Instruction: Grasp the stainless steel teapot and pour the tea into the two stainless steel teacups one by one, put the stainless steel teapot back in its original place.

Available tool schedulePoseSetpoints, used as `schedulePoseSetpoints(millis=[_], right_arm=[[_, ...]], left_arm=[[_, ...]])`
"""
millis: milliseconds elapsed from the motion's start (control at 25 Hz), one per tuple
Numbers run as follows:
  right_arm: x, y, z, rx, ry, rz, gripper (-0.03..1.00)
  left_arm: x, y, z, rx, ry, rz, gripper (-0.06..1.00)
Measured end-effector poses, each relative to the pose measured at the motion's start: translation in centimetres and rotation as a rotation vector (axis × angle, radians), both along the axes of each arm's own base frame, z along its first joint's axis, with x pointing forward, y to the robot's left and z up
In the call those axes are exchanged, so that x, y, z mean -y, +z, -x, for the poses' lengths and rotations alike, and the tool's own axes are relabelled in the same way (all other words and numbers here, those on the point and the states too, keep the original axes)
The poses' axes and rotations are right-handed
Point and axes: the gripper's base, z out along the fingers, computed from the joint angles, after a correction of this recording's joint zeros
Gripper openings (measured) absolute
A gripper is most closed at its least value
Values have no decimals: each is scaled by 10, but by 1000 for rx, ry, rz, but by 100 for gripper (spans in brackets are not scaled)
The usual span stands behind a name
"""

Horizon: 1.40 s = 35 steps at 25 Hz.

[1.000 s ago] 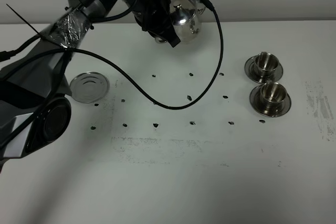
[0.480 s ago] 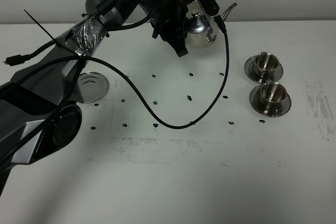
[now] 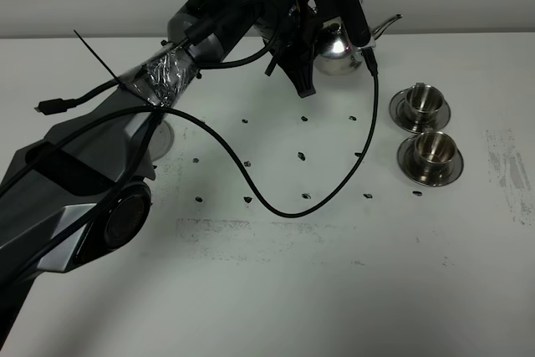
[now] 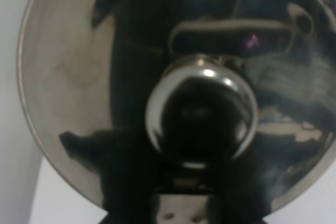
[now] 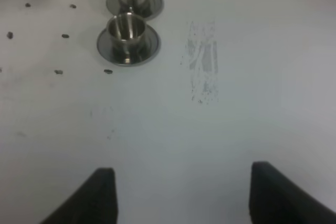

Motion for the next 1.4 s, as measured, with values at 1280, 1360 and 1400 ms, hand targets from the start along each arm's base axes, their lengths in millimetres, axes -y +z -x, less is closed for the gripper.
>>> schedulePoseSetpoints(millis=[1280, 1360, 1400], right_arm=[[0, 0, 0, -1, 0, 0, 53], [0, 0, 0, -1, 0, 0, 53], [0, 0, 0, -1, 0, 0, 53]], left_arm=[[18, -29, -8, 205, -202, -200, 17], [18, -28, -8, 217, -204, -204, 17], [18, -28, -9, 222, -204, -207, 17]])
